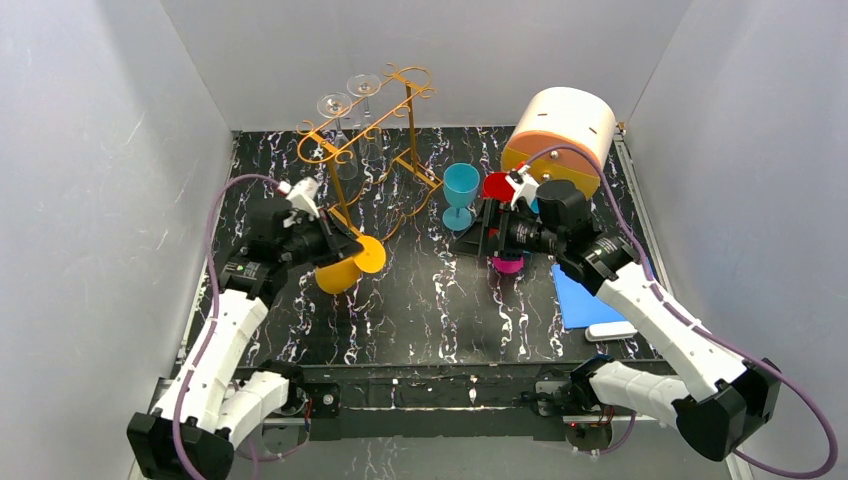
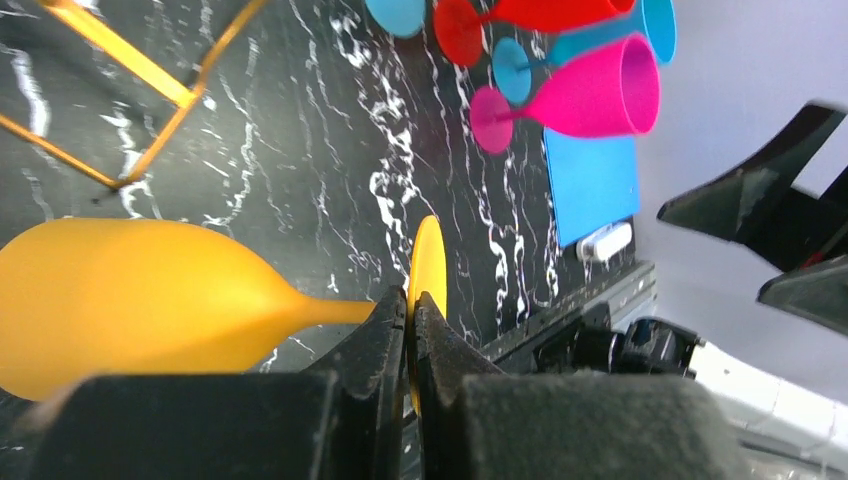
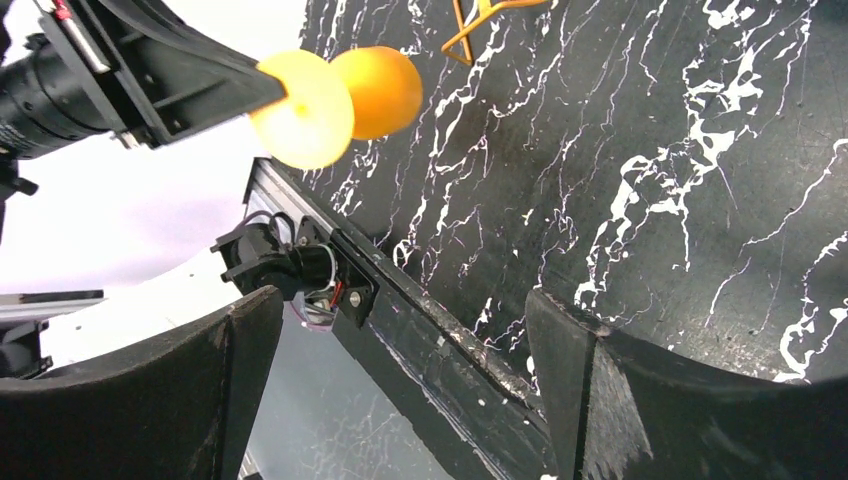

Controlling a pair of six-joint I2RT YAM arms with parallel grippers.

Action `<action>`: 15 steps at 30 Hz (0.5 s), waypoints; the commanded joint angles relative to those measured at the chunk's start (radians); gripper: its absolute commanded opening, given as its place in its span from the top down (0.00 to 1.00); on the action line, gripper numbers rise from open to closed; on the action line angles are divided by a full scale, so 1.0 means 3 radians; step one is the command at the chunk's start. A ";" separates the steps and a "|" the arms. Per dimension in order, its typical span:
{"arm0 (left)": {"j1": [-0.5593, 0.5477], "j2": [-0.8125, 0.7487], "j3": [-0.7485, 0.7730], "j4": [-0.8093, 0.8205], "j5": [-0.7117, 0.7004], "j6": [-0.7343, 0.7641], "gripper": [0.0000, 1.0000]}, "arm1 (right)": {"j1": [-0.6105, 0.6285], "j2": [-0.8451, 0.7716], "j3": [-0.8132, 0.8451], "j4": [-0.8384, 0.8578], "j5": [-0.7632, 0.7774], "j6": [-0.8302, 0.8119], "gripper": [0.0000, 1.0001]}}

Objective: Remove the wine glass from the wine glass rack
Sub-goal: Place the wine glass at the center of the board.

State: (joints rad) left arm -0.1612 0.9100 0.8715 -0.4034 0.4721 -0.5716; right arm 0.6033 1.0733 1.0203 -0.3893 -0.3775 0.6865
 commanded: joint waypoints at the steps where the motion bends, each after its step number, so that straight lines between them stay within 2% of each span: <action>1: -0.0616 0.0030 0.0022 0.0117 -0.0393 -0.0089 1.00 | -0.0011 -0.0202 -0.0107 0.0253 -0.0034 0.0023 0.01; 4: -0.1000 0.0093 0.0078 0.0200 -0.0470 -0.0125 1.00 | -0.0008 -0.0255 -0.0267 0.0480 -0.0105 0.0114 0.01; 9: -0.1434 0.0204 0.0095 0.0341 -0.0468 -0.0121 1.00 | -0.0007 -0.0249 -0.0492 0.1064 -0.0580 0.0338 0.02; 15: -0.1568 0.0137 -0.0053 0.1111 -0.0240 -0.0450 1.00 | -0.0004 -0.0212 -0.0582 0.1315 -0.0844 0.0414 0.11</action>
State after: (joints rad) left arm -0.6128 0.9821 0.8719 -0.2596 0.3645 -0.6388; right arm 0.6033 1.0130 0.8524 -0.1345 -0.5358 0.7864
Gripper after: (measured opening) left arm 0.018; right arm 0.921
